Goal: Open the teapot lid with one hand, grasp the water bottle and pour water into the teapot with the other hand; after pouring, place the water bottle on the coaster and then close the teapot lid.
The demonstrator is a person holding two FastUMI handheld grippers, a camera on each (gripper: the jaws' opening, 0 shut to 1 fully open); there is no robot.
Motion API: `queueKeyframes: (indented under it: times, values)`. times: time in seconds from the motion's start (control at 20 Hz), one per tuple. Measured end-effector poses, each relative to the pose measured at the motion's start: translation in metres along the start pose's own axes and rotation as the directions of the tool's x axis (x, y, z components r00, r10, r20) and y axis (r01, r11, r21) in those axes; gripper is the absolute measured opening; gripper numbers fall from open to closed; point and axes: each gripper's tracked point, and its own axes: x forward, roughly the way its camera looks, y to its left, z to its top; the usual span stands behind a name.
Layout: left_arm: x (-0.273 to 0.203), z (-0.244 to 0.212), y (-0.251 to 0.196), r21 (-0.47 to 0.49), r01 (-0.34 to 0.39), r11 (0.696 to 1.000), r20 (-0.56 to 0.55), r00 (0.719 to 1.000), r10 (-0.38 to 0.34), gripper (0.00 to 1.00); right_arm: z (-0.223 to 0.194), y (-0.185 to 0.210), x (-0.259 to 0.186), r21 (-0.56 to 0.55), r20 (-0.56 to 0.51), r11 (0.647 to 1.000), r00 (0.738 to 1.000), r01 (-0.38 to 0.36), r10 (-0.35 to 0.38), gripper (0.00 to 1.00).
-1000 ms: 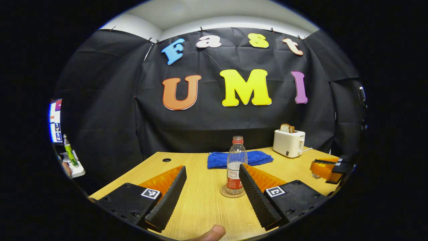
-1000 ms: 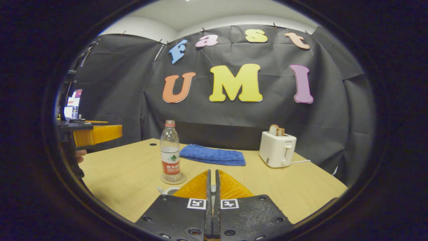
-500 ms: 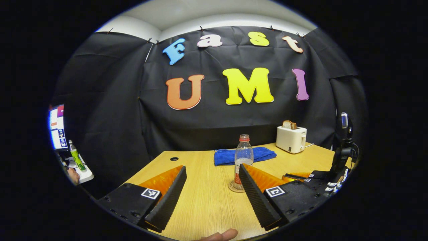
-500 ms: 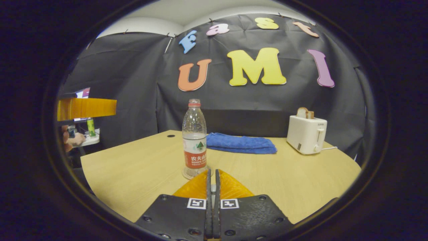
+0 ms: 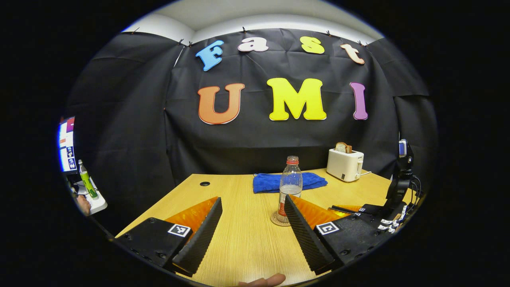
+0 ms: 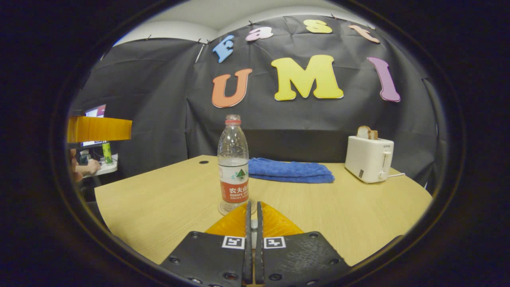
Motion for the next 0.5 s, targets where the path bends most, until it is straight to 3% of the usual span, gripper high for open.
queueKeyframes:
  times: [0.3, 0.4, 0.5]
  values:
    - [0.001, -0.003, -0.002, 0.001, 0.014, 1.0, -0.014, 1.0, -0.014, 0.98, 0.011, 0.001, -0.006, -0.026, 0.038, 1.0, 0.999, 0.009, -0.008, 0.11]
    - [0.0, -0.002, -0.003, 0.006, 0.011, 1.0, -0.013, 1.0, -0.011, 0.98, 0.018, -0.004, -0.012, -0.02, 0.051, 0.999, 0.998, 0.031, -0.03, 0.22]
    - [-0.001, 0.0, -0.004, 0.003, 0.009, 1.0, -0.012, 1.0, -0.009, 0.98, 0.028, -0.011, -0.024, -0.024, 0.072, 0.998, 0.996, 0.061, -0.059, 0.55]
